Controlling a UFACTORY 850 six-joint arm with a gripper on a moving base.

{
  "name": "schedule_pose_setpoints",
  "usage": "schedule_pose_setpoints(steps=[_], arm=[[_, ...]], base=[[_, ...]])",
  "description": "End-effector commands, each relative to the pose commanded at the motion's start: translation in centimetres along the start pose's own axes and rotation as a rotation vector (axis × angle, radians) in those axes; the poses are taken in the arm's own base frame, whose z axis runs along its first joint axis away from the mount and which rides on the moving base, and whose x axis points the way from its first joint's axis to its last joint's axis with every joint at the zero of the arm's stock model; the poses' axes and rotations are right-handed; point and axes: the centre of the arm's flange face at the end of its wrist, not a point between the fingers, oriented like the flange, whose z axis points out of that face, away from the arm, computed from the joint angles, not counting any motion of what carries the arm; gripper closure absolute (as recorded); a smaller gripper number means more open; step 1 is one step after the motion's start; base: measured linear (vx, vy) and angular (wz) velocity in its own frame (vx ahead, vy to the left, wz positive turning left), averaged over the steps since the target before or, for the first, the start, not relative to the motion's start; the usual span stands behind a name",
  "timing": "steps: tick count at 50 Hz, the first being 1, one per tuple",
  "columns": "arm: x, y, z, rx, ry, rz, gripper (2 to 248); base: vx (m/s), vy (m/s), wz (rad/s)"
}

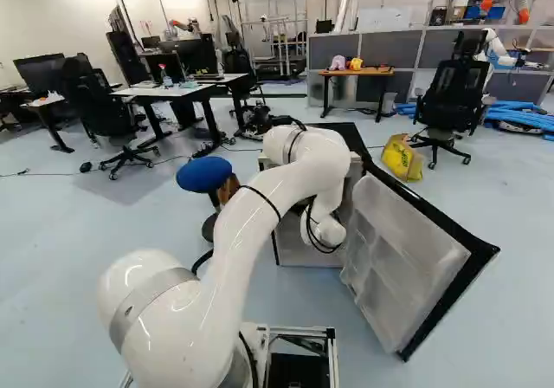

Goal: Grab a drink from the fridge

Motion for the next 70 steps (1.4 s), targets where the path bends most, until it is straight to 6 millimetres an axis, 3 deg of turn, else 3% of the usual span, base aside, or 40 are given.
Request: schedule_pose_setpoints(steps=[2, 3, 7, 8, 12, 13, 17, 18, 24, 52, 70], arm=[[0.0, 0.0, 0.0, 0.000, 0.000, 0.000, 48], [0.0, 0.0, 0.0, 0.000, 0.000, 0.000, 62], [0.0, 0.0, 0.0, 0.000, 0.000, 0.000, 62], [0.0, 0.0, 0.0, 0.000, 0.000, 0.000, 74], [0.0, 0.0, 0.0, 0.000, 0.000, 0.000, 74], [0.0, 0.0, 0.0, 0.000, 0.000, 0.000, 86], [0.0, 0.0, 0.0, 0.000, 0.000, 0.000, 86], [0.0, 0.0, 0.0, 0.000, 0.000, 0.000, 98], [0.0, 0.0, 0.0, 0.000, 0.000, 0.000, 104], [0.0, 0.1, 0.1, 0.000, 0.001, -0.002, 101], [0.0, 0.3, 1.3, 0.009, 0.007, -0.020, 101]], base=[[0.000, 0.000, 0.000], [0.000, 0.000, 0.000], [0.000, 0.000, 0.000], [0.000, 0.000, 0.000], [0.000, 0.000, 0.000], [0.000, 0.000, 0.000], [0.000, 0.000, 0.000], [0.000, 0.000, 0.000], [0.000, 0.000, 0.000], [0.000, 0.000, 0.000], [0.000, 0.000, 0.000]])
